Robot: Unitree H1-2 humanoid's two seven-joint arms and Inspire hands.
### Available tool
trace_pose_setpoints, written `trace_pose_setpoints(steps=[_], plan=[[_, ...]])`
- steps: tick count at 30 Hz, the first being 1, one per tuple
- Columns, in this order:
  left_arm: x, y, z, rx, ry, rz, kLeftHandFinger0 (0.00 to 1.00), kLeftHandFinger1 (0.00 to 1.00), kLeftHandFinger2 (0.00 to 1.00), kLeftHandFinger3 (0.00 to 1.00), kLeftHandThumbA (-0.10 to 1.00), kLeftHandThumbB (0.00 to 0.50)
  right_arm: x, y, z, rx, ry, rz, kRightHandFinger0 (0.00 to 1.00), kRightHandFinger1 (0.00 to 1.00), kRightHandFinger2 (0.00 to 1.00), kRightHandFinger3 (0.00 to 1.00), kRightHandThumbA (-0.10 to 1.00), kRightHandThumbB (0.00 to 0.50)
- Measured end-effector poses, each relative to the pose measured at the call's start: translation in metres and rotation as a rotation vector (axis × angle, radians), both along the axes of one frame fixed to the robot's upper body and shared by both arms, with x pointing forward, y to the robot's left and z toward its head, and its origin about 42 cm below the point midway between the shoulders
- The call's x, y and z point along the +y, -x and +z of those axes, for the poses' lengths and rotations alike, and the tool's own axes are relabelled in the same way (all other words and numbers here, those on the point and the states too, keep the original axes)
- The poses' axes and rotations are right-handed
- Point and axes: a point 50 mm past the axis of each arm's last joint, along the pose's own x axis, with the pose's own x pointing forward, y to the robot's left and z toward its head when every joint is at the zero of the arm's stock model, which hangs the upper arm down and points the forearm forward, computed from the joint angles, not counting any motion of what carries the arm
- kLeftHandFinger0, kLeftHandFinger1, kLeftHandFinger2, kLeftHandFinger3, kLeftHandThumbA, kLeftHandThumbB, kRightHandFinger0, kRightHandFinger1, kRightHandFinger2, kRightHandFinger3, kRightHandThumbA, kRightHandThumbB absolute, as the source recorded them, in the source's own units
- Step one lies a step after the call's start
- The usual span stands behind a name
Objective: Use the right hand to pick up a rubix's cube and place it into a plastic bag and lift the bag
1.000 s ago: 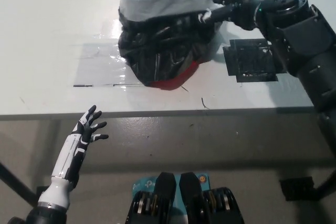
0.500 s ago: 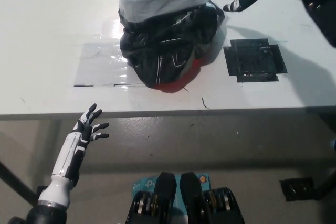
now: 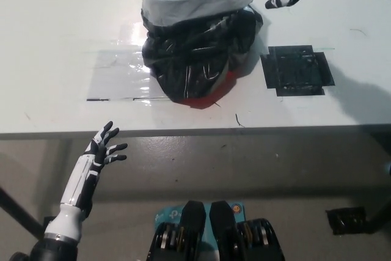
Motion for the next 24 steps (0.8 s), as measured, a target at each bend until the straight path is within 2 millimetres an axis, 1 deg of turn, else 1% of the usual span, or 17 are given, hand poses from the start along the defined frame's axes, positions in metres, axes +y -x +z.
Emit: trace_pose_setpoints(steps=[3,4,5,6,7,9,11,12,13,14,15,16,17,19,21,23,24], plan=[[0.000,-0.004,0.003,-0.007,-0.002,-0.001,0.77,0.83,1.00,1.00,1.00,0.162,-0.014,0.024,0.012,-0.093,-0.097,0.043,1.00,1.00,1.00,1.00,0.80,0.295],[0.000,-0.006,0.004,-0.009,-0.002,-0.002,0.77,0.84,1.00,1.00,1.00,0.162,-0.018,0.033,0.010,-0.122,-0.139,0.063,1.00,1.00,1.00,1.00,0.80,0.293],[0.000,-0.008,0.005,-0.010,-0.002,-0.002,0.77,0.84,1.00,1.00,1.00,0.161,-0.020,0.037,0.008,-0.132,-0.155,0.070,1.00,1.00,1.00,1.00,0.84,0.294],[-0.001,-0.010,0.007,-0.014,-0.002,-0.004,0.78,0.85,1.00,1.00,1.00,0.168,-0.024,0.046,0.002,-0.150,-0.193,0.087,1.00,1.00,1.00,1.00,0.84,0.285],[-0.001,-0.011,0.007,-0.015,-0.002,-0.005,0.79,0.87,1.00,1.00,1.00,0.172,-0.026,0.050,-0.001,-0.156,-0.207,0.093,1.00,1.00,1.00,1.00,0.88,0.276],[-0.001,-0.015,0.009,-0.020,-0.002,-0.006,0.83,0.91,1.00,1.00,1.00,0.182,-0.030,0.060,-0.011,-0.173,-0.250,0.108,1.00,1.00,1.00,1.00,0.92,0.279],[-0.003,-0.020,0.011,-0.023,-0.002,-0.008,0.88,0.97,1.00,1.00,1.00,0.184,-0.035,0.077,-0.031,-0.186,-0.312,0.131,1.00,1.00,1.00,1.00,0.97,0.271],[-0.003,-0.021,0.012,-0.024,-0.002,-0.008,0.95,1.00,1.00,1.00,1.00,0.178,-0.036,0.080,-0.037,-0.183,-0.329,0.133,1.00,1.00,1.00,1.00,1.00,0.237],[-0.003,-0.023,0.013,-0.027,-0.002,-0.010,0.95,1.00,1.00,1.00,1.00,0.178,-0.037,0.088,-0.045,-0.190,-0.355,0.144,1.00,1.00,1.00,1.00,1.00,0.237],[-0.003,-0.024,0.014,-0.029,-0.002,-0.010,1.00,1.00,1.00,1.00,1.00,0.160,-0.037,0.092,-0.051,-0.190,-0.374,0.149,1.00,1.00,1.00,1.00,1.00,0.220],[-0.004,-0.026,0.015,-0.032,-0.002,-0.012,1.00,1.00,1.00,1.00,1.00,0.144,-0.037,0.103,-0.067,-0.187,-0.416,0.159,1.00,1.00,1.00,1.00,1.00,0.219],[-0.004,-0.027,0.016,-0.034,-0.002,-0.012,1.00,1.00,1.00,1.00,1.00,0.147,-0.037,0.109,-0.073,-0.187,-0.436,0.161,1.00,1.00,1.00,1.00,1.00,0.233],[-0.004,-0.029,0.017,-0.037,-0.002,-0.013,1.00,1.00,1.00,1.00,1.00,0.147,-0.039,0.122,-0.090,-0.189,-0.490,0.162,1.00,1.00,1.00,1.00,1.00,0.233],[-0.005,-0.031,0.018,-0.040,-0.003,-0.014,1.00,1.00,1.00,1.00,1.00,0.125,-0.040,0.141,-0.108,-0.200,-0.566,0.161,1.00,1.00,1.00,1.00,1.00,0.227],[-0.005,-0.032,0.019,-0.042,-0.003,-0.015,1.00,1.00,1.00,1.00,1.00,0.103,-0.040,0.155,-0.126,-0.199,-0.632,0.155,1.00,1.00,1.00,1.00,1.00,0.183],[-0.005,-0.035,0.020,-0.045,-0.005,-0.016,1.00,1.00,1.00,1.00,1.00,0.108,-0.041,0.173,-0.159,-0.175,-0.738,0.114,1.00,1.00,1.00,1.00,1.00,0.171],[-0.005,-0.035,0.020,-0.045,-0.006,-0.017,1.00,1.00,1.00,1.00,1.00,0.108,-0.041,0.177,-0.168,-0.166,-0.764,0.098,1.00,1.00,1.00,1.00,1.00,0.180]])
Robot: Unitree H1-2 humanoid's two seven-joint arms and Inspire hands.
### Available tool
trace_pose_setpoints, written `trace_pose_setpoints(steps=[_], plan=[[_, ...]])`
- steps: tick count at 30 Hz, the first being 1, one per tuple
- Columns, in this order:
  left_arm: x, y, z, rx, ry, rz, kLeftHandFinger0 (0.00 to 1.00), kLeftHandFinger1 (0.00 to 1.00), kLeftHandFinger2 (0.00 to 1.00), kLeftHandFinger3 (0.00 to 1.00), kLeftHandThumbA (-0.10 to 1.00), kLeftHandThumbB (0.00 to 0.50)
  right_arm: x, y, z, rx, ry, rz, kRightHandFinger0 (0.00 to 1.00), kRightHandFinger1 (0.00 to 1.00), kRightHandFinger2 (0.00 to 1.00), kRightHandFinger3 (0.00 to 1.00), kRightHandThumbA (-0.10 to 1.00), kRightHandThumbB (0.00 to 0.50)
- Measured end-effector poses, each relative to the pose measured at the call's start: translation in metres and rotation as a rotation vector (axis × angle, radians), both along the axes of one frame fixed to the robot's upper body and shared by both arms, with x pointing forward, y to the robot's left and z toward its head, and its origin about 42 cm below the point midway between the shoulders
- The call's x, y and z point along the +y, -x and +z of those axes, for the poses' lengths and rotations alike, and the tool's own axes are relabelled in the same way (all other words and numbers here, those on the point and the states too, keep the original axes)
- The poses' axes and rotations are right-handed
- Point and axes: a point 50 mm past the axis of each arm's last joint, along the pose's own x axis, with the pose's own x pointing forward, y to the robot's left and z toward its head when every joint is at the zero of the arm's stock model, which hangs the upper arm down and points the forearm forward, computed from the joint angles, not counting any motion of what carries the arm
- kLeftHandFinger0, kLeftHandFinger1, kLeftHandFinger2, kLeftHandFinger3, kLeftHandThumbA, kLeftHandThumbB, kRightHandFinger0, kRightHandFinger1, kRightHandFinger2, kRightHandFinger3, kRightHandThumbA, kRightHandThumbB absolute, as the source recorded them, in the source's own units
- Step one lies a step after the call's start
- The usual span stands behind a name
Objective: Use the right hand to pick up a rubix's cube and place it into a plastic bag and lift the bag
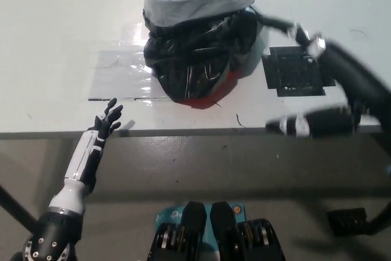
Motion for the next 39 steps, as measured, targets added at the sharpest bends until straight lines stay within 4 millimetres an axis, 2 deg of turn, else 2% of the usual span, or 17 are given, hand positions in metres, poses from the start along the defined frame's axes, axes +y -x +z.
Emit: trace_pose_setpoints(steps=[1,2,3,5,8,10,16,19,20,24,27,32,34,37,39], plan=[[0.000,0.000,0.000,0.000,-0.001,0.000,1.00,1.00,1.00,1.00,1.00,0.108,-0.002,0.006,-0.015,0.029,-0.038,-0.021,1.00,1.00,1.00,1.00,1.00,0.180],[0.000,0.000,0.000,0.001,-0.003,-0.001,1.00,1.00,1.00,1.00,1.00,0.154,-0.002,0.010,-0.027,0.053,-0.066,-0.036,1.00,1.00,1.00,1.00,1.00,0.124],[0.001,0.000,-0.001,0.003,-0.004,-0.001,1.00,1.00,1.00,1.00,1.00,0.167,-0.003,0.013,-0.037,0.071,-0.085,-0.051,1.00,1.00,1.00,1.00,1.00,0.178],[0.001,0.000,-0.001,0.004,-0.007,-0.004,1.00,1.00,1.00,1.00,1.00,0.254,-0.005,0.015,-0.048,0.090,-0.106,-0.073,1.00,1.00,1.00,1.00,1.00,0.232],[0.003,0.000,-0.002,0.013,-0.020,-0.017,1.00,1.00,1.00,1.00,1.00,0.245,-0.009,0.013,-0.077,0.153,-0.149,-0.124,1.00,1.00,1.00,1.00,1.00,0.247],[0.004,0.001,-0.003,0.018,-0.026,-0.028,1.00,1.00,1.00,1.00,1.00,0.275,-0.010,0.007,-0.096,0.197,-0.172,-0.153,1.00,1.00,1.00,1.00,1.00,0.259],[0.006,0.009,-0.012,0.048,-0.032,-0.058,1.00,1.00,1.00,1.00,1.00,0.246,-0.010,-0.002,-0.147,0.305,-0.214,-0.221,1.00,1.00,1.00,1.00,1.00,0.241],[0.007,0.020,-0.024,0.082,-0.028,-0.067,1.00,1.00,1.00,1.00,1.00,0.238,-0.012,0.000,-0.174,0.361,-0.221,-0.259,1.00,1.00,1.00,1.00,1.00,0.253],[0.008,0.030,-0.033,0.108,-0.025,-0.074,1.00,1.00,1.00,1.00,1.00,0.230,-0.014,0.005,-0.193,0.401,-0.222,-0.285,1.00,1.00,1.00,1.00,1.00,0.256],[0.009,0.052,-0.053,0.169,-0.018,-0.089,1.00,1.00,1.00,1.00,1.00,0.243,-0.019,0.018,-0.227,0.456,-0.224,-0.333,1.00,1.00,1.00,1.00,1.00,0.232],[0.010,0.069,-0.067,0.212,-0.014,-0.098,1.00,1.00,1.00,1.00,1.00,0.253,-0.020,0.029,-0.248,0.484,-0.228,-0.363,1.00,1.00,1.00,1.00,1.00,0.225],[0.013,0.086,-0.078,0.244,-0.005,-0.111,1.00,1.00,1.00,1.00,1.00,0.242,-0.020,0.041,-0.272,0.497,-0.233,-0.399,1.00,1.00,1.00,1.00,1.00,0.211],[0.015,0.089,-0.080,0.248,-0.004,-0.116,1.00,1.00,1.00,1.00,1.00,0.248,-0.020,0.043,-0.276,0.490,-0.234,-0.407,1.00,1.00,1.00,1.00,1.00,0.216],[0.018,0.097,-0.083,0.251,-0.004,-0.127,1.00,1.00,1.00,1.00,1.00,0.247,-0.020,0.048,-0.281,0.455,-0.237,-0.424,1.00,1.00,1.00,1.00,1.00,0.195],[0.018,0.098,-0.083,0.250,-0.003,-0.131,1.00,1.00,1.00,1.00,1.00,0.279,-0.020,0.049,-0.283,0.446,-0.238,-0.429,1.00,1.00,1.00,1.00,1.00,0.191]])
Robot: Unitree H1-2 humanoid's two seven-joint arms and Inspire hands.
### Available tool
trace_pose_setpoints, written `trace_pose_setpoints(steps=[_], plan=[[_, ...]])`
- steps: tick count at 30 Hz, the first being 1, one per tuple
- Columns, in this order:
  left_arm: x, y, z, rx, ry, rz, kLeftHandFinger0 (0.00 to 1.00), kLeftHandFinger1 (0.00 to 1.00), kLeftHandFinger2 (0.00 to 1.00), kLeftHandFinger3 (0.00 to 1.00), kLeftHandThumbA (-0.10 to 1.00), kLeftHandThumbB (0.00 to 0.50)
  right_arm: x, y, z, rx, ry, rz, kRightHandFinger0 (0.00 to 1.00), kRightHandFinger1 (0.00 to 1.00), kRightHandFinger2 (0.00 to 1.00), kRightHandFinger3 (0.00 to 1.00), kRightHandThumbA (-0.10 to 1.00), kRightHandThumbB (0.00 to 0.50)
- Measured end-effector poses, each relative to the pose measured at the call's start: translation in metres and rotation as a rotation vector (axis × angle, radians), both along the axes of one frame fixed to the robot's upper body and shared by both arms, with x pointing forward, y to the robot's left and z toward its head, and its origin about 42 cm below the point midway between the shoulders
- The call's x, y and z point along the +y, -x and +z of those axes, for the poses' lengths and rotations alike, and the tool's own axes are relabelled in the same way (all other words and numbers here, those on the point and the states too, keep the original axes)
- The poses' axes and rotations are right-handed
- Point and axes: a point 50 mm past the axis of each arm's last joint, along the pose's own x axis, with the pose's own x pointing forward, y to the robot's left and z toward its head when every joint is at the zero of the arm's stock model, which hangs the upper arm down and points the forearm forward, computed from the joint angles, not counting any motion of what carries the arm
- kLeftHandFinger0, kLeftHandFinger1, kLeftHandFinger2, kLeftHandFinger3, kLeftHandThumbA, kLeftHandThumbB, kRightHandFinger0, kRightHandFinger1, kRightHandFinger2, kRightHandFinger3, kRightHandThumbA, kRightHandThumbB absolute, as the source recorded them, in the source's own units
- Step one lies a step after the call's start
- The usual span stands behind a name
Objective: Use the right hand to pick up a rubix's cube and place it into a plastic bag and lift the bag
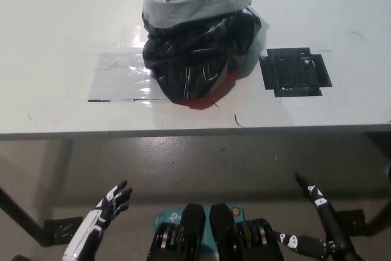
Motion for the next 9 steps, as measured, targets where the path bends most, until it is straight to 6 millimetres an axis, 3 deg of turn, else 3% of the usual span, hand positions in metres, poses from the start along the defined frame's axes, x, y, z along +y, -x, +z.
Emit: trace_pose_setpoints(steps=[2,9], plan=[[0.0002,0.0003,0.0009,-0.008,0.005,-0.006,1.00,1.00,1.00,1.00,1.00,0.240,-0.0004,0.0004,-0.0024,-0.019,0.006,-0.007,1.00,1.00,1.00,1.00,1.00,0.212],[0.0000,-0.0006,0.0030,-0.024,0.016,-0.015,1.00,1.00,1.00,1.00,1.00,0.231,-0.0002,0.0001,-0.0045,-0.049,0.015,-0.010,1.00,1.00,1.00,1.00,1.00,0.186]])
